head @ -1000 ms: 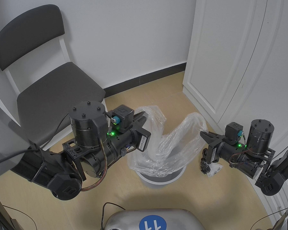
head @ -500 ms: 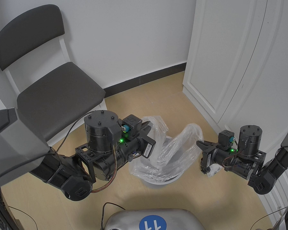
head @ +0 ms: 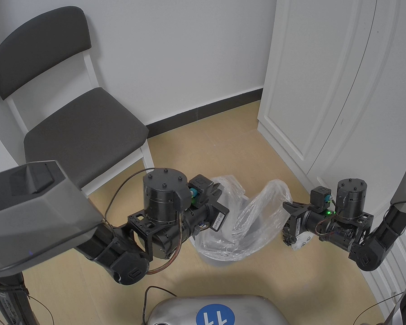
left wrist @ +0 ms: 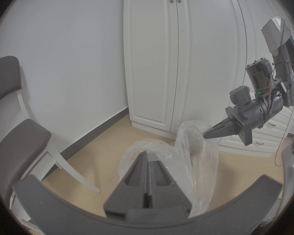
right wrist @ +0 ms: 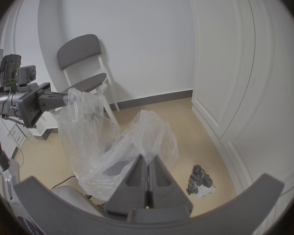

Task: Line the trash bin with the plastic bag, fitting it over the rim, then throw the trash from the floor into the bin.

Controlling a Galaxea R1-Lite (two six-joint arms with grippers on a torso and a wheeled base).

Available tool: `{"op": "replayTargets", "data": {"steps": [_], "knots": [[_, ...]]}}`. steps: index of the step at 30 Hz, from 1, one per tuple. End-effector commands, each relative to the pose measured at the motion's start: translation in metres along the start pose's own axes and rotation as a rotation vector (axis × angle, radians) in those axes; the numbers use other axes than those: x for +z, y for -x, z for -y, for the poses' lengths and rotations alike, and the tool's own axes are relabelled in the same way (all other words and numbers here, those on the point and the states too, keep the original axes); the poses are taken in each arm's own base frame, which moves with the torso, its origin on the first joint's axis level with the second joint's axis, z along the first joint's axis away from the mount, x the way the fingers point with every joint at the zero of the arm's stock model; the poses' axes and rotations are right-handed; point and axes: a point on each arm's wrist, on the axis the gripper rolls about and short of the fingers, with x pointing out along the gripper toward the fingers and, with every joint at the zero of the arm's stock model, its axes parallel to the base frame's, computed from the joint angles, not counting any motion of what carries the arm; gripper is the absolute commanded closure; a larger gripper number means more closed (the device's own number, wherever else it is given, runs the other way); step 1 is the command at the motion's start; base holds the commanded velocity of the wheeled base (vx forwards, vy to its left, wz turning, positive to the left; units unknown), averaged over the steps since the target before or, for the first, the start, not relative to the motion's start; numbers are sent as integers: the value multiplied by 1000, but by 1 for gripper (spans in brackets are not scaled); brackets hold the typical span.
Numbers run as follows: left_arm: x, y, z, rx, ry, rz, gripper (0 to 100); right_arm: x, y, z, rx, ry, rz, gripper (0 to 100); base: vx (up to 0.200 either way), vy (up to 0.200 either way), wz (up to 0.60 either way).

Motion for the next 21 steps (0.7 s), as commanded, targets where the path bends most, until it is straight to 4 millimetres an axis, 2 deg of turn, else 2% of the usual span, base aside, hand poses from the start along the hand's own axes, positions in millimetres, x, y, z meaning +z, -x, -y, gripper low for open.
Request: {"op": "replayTargets", "data": {"steps": [1,8,15,18,21], "knots": [[-16,-16,3,-1,8,-32,100,-3,-2,1,-3,-2,-9,100,0,0,0],[-27,-34,-1,20,43,-41,100,-6,-8,1,-3,-3,-15,100,0,0,0],[-54,-62,-24,63,55,-72,100,-16,-28,0,1,-18,-36,100,0,0,0],[-58,-66,-31,80,58,-78,100,-18,-34,-2,5,-31,-30,100,0,0,0],[-58,-67,-49,113,65,-103,100,-30,-46,-6,11,-52,-12,100,0,0,0]]}}
